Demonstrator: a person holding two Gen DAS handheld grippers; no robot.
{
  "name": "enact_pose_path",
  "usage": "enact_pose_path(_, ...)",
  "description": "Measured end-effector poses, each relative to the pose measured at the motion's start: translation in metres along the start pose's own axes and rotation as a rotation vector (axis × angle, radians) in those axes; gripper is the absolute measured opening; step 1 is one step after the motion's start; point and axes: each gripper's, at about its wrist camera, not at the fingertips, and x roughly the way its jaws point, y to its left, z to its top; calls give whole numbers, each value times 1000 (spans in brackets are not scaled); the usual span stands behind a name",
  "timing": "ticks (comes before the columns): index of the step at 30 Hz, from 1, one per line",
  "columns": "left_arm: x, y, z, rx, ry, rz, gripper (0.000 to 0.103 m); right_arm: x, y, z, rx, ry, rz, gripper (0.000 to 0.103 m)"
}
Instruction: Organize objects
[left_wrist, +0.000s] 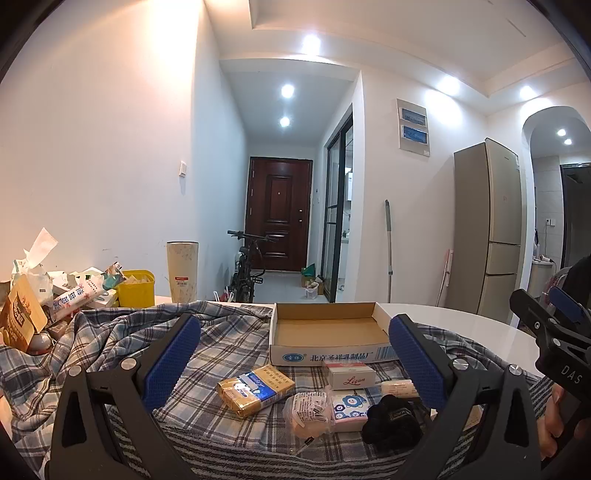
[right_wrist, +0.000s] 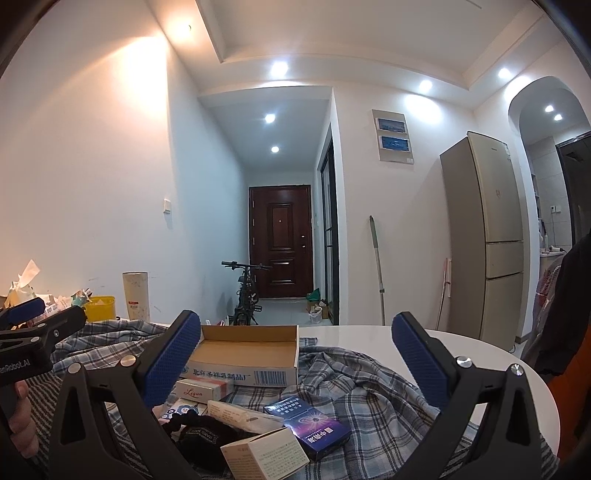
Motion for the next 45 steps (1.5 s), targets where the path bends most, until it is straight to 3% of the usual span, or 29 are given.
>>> enact_pose_path(11, 0, -2, -3, 9, -5, 43, 103, 1, 0, -1, 0, 7, -5, 103)
enact_pose_path(29, 9, -2, -3, 8, 43, 40, 103, 7, -1, -1, 7, 34, -14, 103)
enact_pose_path(45, 10, 3, -2, -3, 39, 36, 103, 7, -1, -2, 7, 39, -14, 103)
